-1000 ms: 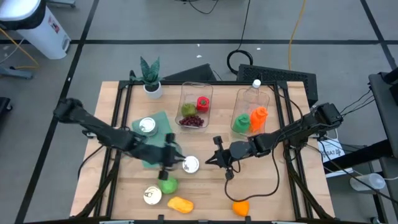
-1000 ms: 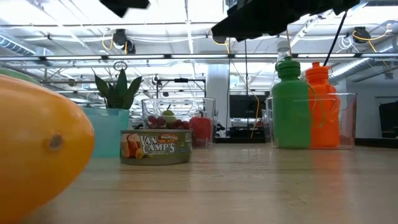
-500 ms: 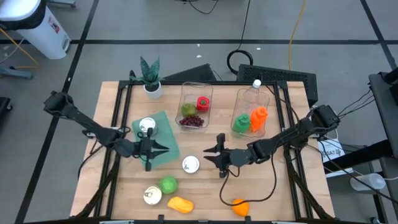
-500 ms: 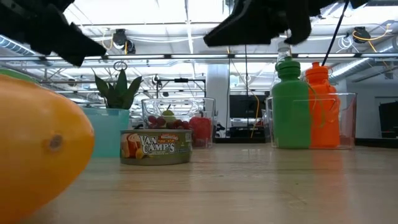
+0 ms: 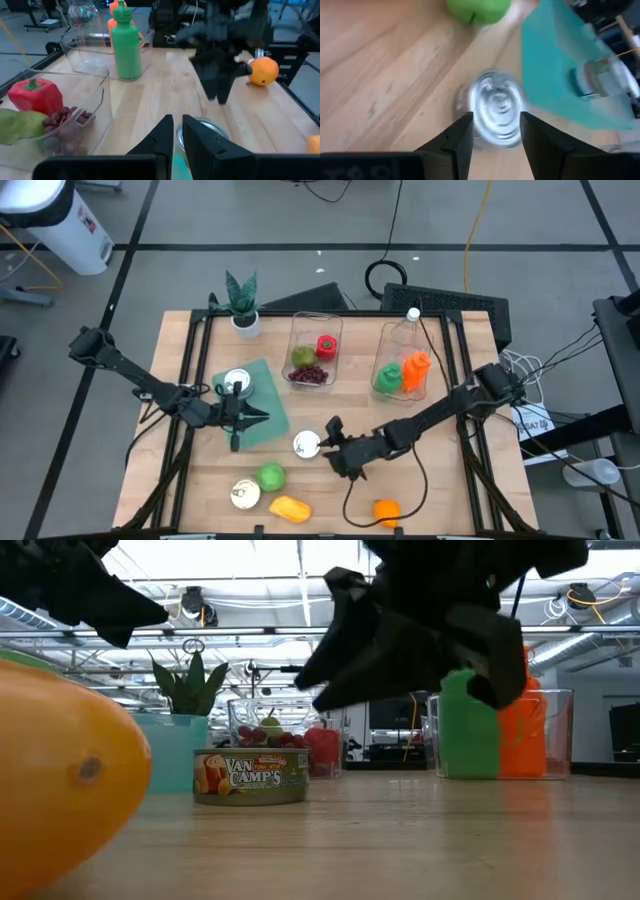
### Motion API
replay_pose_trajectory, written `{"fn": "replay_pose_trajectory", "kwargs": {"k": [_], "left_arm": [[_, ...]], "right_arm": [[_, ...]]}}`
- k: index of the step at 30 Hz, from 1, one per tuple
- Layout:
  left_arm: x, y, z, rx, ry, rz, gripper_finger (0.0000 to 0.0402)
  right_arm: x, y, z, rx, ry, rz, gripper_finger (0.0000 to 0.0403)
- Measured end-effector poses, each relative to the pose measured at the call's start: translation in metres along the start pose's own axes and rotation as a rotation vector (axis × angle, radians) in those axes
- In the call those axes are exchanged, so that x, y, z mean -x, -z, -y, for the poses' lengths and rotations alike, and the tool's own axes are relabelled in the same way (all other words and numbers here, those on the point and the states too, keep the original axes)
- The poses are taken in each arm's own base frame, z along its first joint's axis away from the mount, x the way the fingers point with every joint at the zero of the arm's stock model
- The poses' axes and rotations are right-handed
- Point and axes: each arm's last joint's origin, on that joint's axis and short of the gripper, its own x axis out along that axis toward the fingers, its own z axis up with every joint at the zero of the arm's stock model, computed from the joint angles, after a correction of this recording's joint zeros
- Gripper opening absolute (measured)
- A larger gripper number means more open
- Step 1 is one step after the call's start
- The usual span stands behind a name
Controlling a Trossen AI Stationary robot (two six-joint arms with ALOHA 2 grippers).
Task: Pick & Place Food Item
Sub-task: Put the green tuna can into the green bin
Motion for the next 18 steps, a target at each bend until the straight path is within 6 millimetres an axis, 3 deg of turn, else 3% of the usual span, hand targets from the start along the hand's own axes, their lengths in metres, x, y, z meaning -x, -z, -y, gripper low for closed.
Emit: {"fn": "replay_pose_trajectory", "kwargs": {"k": [8, 18], "left_arm": [[0.000, 0.000, 0.002, -0.014, 0.031, -0.003, 0.0049], [0.000, 0.000, 0.002, -0.015, 0.038, -0.004, 0.0049]], "right_arm": [[-0.021, 0.006, -0.007, 0.029, -0.103, 0.004, 0.0135], [-0.034, 0.016, -0.012, 0.092, -0.063, -0.064, 0.0117]]}}
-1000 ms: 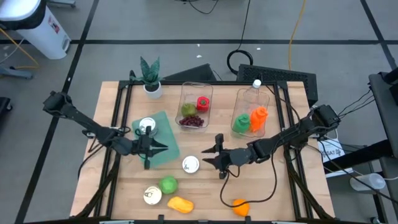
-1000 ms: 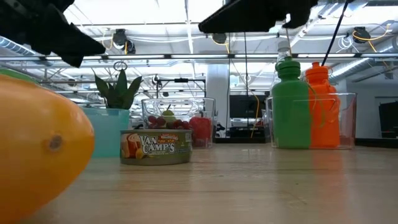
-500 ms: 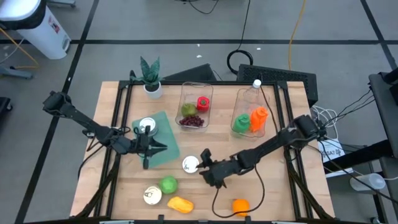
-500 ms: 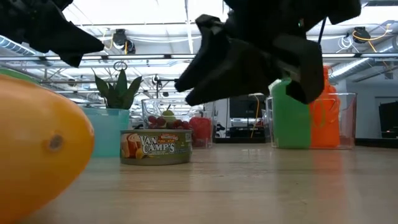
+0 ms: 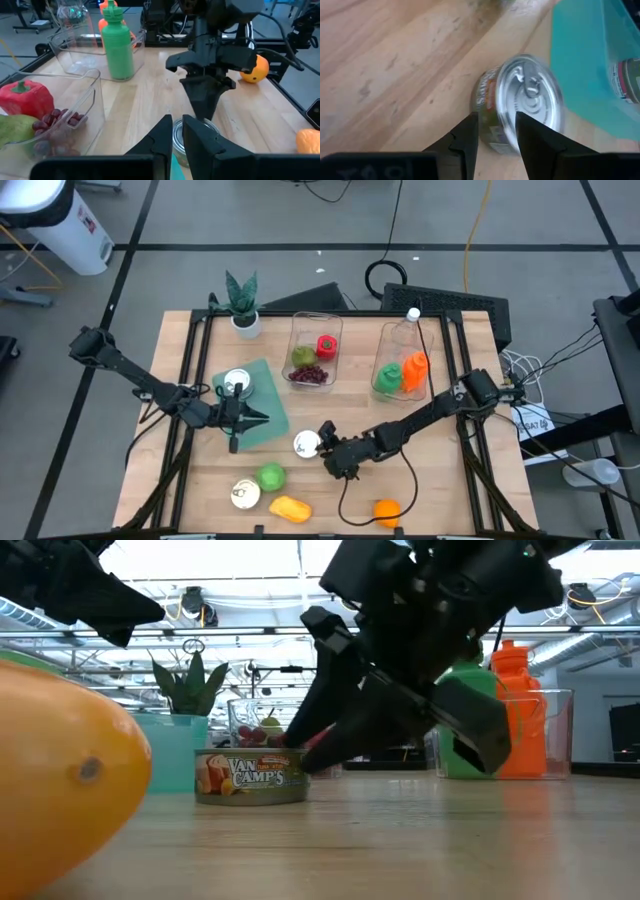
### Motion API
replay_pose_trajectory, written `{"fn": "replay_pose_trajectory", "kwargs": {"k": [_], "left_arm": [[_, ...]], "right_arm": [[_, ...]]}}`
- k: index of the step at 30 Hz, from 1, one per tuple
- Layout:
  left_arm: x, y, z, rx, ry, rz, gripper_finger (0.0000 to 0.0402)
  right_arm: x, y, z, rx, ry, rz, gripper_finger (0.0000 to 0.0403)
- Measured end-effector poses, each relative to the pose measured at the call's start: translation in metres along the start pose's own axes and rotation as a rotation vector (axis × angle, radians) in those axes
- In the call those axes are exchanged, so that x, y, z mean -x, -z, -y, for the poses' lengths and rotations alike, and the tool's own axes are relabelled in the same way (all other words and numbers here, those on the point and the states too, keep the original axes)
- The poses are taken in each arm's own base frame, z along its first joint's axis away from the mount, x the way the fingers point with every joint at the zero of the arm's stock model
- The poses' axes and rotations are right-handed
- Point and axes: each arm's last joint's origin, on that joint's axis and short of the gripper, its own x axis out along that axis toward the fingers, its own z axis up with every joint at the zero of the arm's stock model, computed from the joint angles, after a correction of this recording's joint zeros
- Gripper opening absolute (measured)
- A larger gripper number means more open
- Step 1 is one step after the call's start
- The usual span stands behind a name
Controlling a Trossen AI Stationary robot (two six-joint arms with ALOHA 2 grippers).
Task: Pick & Place Food Item
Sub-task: Put the green tuna can into the green bin
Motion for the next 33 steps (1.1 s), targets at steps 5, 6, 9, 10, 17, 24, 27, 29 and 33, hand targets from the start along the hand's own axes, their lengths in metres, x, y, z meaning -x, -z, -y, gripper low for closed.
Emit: {"fn": "replay_pose_trajectory", "kwargs": {"k": [5, 6, 9, 10, 17, 24, 27, 29, 33], "left_arm": [[0.000, 0.000, 0.000, -0.001, 0.000, 0.000, 0.0049], [0.000, 0.000, 0.000, -0.003, 0.000, 0.000, 0.0049], [0.000, 0.000, 0.000, -0.003, 0.001, 0.000, 0.0049], [0.000, 0.000, 0.000, -0.003, 0.001, 0.000, 0.0049], [0.000, 0.000, 0.000, -0.001, 0.001, 0.002, 0.0049], [0.000, 0.000, 0.000, -0.004, 0.001, 0.002, 0.0049], [0.000, 0.000, 0.000, -0.004, 0.000, 0.002, 0.0049], [0.000, 0.000, 0.000, -0.004, 0.001, 0.002, 0.0049], [0.000, 0.000, 0.000, 0.003, 0.001, 0.002, 0.0049]], "right_arm": [[-0.002, 0.003, 0.003, -0.031, -0.005, -0.010, 0.0110], [-0.002, 0.004, 0.004, -0.034, -0.003, -0.011, 0.0109], [-0.003, 0.005, 0.006, -0.039, -0.005, -0.012, 0.0104], [-0.003, 0.006, 0.008, -0.045, -0.018, -0.005, 0.0102], [-0.015, 0.014, 0.008, -0.088, -0.048, 0.007, 0.0091], [-0.025, 0.021, 0.008, -0.157, -0.039, -0.003, 0.0068], [-0.025, 0.023, 0.010, -0.214, -0.043, -0.014, 0.0027], [-0.023, 0.021, 0.013, -0.241, -0.037, -0.005, 0.0008], [-0.016, 0.020, 0.020, -0.293, -0.031, -0.004, 0.0004]]}}
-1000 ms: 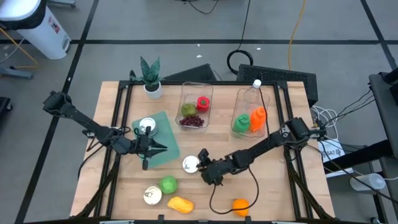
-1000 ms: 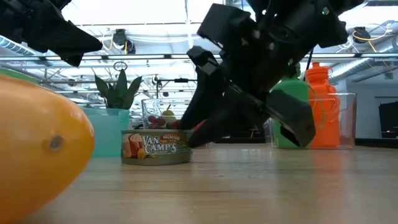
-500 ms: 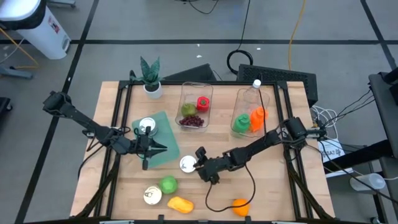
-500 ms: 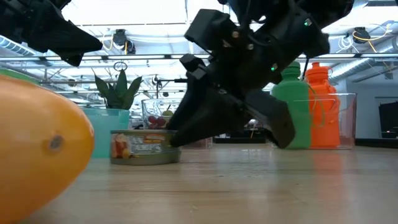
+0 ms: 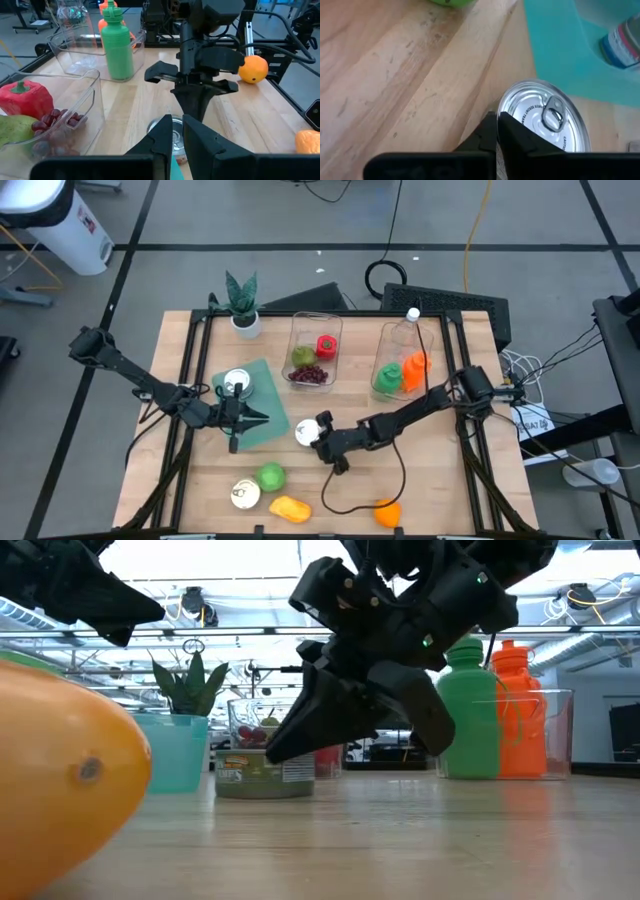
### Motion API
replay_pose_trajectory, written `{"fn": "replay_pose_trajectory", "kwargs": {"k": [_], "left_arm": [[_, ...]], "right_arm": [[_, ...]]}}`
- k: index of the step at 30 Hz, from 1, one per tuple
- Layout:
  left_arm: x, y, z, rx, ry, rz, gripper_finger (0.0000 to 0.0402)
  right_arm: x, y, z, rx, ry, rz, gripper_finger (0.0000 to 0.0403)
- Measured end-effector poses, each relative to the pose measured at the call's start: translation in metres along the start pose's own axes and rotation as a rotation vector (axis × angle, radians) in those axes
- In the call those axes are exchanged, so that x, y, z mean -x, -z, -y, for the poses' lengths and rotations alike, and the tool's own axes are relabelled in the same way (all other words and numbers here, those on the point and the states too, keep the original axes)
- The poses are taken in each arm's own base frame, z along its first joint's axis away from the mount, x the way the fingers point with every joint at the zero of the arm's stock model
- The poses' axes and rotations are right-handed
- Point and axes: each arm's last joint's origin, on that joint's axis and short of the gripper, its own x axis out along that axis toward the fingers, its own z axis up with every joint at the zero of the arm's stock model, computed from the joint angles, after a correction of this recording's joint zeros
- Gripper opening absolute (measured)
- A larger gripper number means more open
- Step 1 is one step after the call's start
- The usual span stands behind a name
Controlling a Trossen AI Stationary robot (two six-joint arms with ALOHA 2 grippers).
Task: Pick & Place Food Item
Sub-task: Put the green tuna can into the green bin
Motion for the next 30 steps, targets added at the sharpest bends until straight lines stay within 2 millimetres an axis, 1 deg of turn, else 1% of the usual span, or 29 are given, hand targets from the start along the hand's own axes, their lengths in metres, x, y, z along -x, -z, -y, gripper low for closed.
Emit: {"fn": "replay_pose_trajectory", "kwargs": {"k": [6, 10, 15, 22, 25, 28, 30], "left_arm": [[0.000, -0.001, 0.000, 0.003, 0.002, 0.008, 0.0049], [-0.002, -0.001, 0.000, 0.016, -0.010, 0.011, 0.0049], [-0.010, 0.003, 0.000, 0.013, -0.012, -0.006, 0.0049], [-0.031, -0.006, 0.009, -0.044, -0.002, -0.049, 0.0049], [-0.046, -0.003, 0.016, -0.056, 0.018, -0.113, 0.0053], [-0.062, 0.003, 0.024, -0.122, 0.025, -0.204, 0.0079], [-0.072, 0.007, 0.030, -0.165, 0.041, -0.254, 0.0109]], "right_arm": [[0.015, -0.005, 0.012, -0.078, 0.005, -0.007, 0.0001], [0.025, -0.010, 0.024, -0.196, 0.021, 0.009, 0.0001], [0.028, -0.011, 0.032, -0.260, -0.012, 0.027, 0.0000], [0.027, -0.009, 0.040, -0.347, -0.021, 0.033, 0.0000], [0.027, -0.008, 0.044, -0.378, -0.024, 0.033, 0.0000], [0.029, -0.008, 0.049, -0.416, -0.041, 0.042, 0.0000], [0.031, -0.010, 0.052, -0.435, -0.064, 0.058, 0.0000]]}}
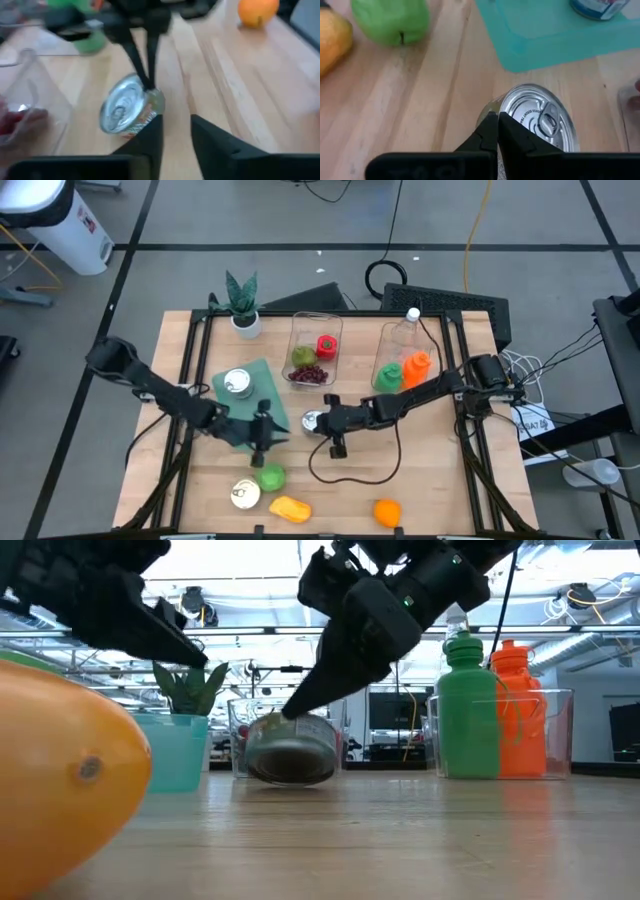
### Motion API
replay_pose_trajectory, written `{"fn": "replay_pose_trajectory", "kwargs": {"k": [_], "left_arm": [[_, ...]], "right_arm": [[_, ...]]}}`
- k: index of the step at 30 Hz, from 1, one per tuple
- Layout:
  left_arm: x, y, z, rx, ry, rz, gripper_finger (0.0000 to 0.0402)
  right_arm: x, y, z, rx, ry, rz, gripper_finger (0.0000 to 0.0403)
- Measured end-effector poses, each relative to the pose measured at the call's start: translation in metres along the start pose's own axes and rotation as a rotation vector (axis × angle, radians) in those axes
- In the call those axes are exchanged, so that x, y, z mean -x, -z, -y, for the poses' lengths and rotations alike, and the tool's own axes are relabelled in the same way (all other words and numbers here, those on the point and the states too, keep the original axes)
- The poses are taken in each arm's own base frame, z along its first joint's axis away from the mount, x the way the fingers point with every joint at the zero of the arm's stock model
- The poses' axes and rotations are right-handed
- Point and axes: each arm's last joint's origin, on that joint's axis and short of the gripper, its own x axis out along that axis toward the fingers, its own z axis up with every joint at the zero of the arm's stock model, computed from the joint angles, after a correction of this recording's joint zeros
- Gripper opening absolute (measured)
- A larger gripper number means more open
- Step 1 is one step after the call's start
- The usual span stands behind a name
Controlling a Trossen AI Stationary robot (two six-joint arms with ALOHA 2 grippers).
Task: Pick & Place Food Item
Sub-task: Put the green tuna can into the green bin
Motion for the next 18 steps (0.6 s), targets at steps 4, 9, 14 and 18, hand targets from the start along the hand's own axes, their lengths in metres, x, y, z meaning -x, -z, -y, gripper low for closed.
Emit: {"fn": "replay_pose_trajectory", "kwargs": {"k": [4, 9, 14, 18], "left_arm": [[-0.020, -0.003, 0.008, -0.085, 0.003, -0.047, 0.0191], [-0.040, -0.007, 0.014, -0.185, -0.105, -0.074, 0.0309], [-0.059, -0.006, 0.015, -0.221, -0.209, -0.108, 0.0392], [-0.074, -0.003, 0.014, -0.226, -0.227, -0.141, 0.0379]], "right_arm": [[0.005, -0.003, 0.002, -0.019, -0.001, -0.001, 0.0000], [0.013, -0.010, 0.004, -0.049, -0.021, 0.024, 0.0000], [0.013, -0.010, 0.007, -0.064, -0.040, 0.026, 0.0000], [0.013, -0.011, 0.009, -0.068, -0.035, 0.032, 0.0000]]}}
